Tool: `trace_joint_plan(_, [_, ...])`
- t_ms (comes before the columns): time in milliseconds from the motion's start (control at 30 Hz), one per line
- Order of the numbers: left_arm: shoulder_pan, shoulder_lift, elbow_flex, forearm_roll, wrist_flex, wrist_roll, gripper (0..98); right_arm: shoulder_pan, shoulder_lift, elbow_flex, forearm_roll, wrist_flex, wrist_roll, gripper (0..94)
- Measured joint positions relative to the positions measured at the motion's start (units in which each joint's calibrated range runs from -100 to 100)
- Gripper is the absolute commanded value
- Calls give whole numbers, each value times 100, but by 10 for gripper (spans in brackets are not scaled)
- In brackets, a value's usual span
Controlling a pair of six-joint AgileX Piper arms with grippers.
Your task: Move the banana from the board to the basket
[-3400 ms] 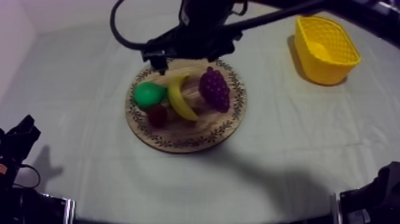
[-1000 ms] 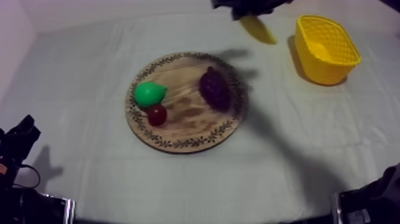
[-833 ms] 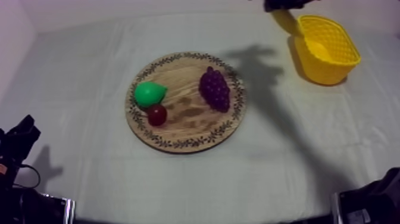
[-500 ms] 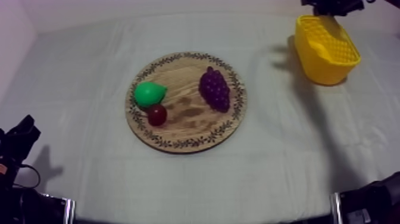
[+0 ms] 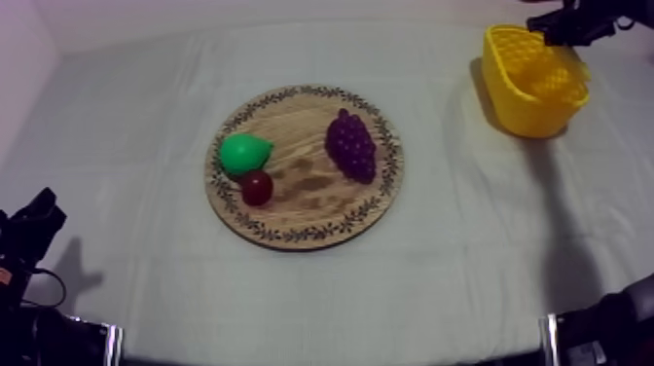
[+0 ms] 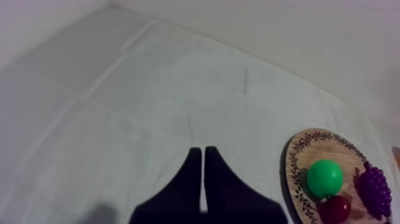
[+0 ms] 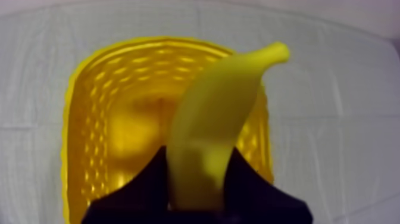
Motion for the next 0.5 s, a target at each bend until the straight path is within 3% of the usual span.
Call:
trace_joint_plan(167, [0,0,0,0,0,0,1,-8,435,-23,7,-258,-65,456])
trace_joint_plan(300, [0,0,0,0,0,0,1,-11,726,-45,149,-266,-127,610])
trace_joint_plan(400, [0,0,0,0,0,0,1,-11,844,-59,125,-266,-95,627])
trace_joint_plan(500, [0,0,0,0,0,0,1,19,738,16,-61,-401,42,509])
